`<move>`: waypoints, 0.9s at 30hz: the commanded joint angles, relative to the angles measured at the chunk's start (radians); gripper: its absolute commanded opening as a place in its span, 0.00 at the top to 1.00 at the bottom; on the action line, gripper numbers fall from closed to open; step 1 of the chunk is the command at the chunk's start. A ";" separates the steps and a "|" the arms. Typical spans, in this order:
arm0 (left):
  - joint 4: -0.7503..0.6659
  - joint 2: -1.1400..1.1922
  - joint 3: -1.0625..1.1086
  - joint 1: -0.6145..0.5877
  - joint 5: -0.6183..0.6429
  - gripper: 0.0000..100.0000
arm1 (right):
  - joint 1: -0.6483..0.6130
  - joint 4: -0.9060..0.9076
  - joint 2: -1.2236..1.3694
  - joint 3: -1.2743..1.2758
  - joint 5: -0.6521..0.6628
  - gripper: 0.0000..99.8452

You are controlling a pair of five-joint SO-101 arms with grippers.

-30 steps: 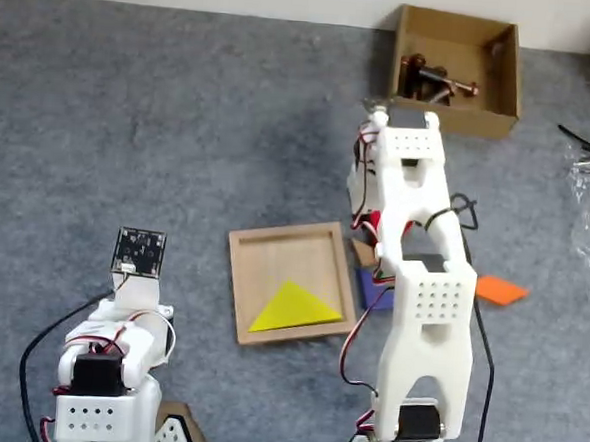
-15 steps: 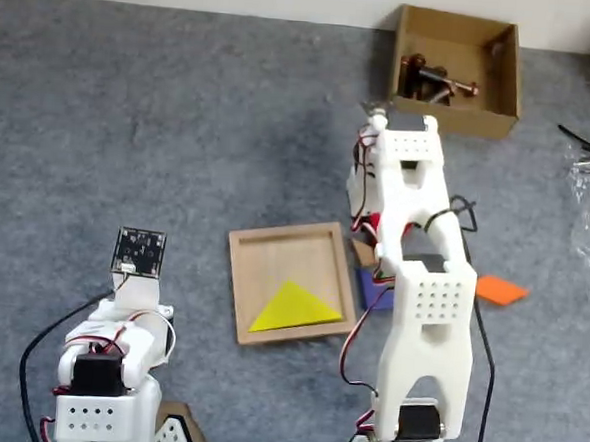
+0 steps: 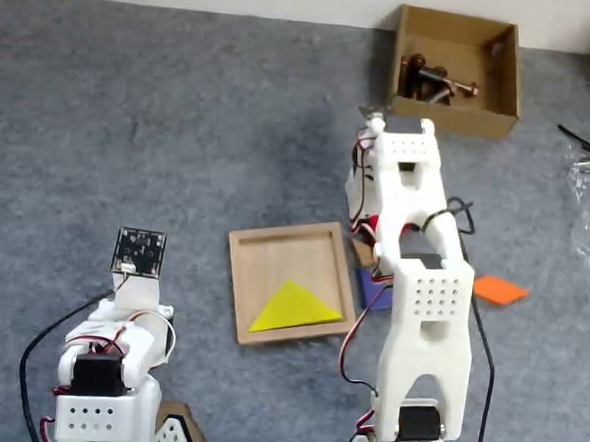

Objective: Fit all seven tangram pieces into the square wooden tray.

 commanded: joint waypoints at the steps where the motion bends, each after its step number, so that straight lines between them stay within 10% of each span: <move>1: 0.005 0.002 0.021 -0.010 0.005 0.99 | -0.008 -0.012 0.002 -0.001 0.005 0.69; 27: 0.005 0.002 0.021 -0.010 0.005 0.99 | -0.008 -0.012 -0.001 -0.001 0.005 0.76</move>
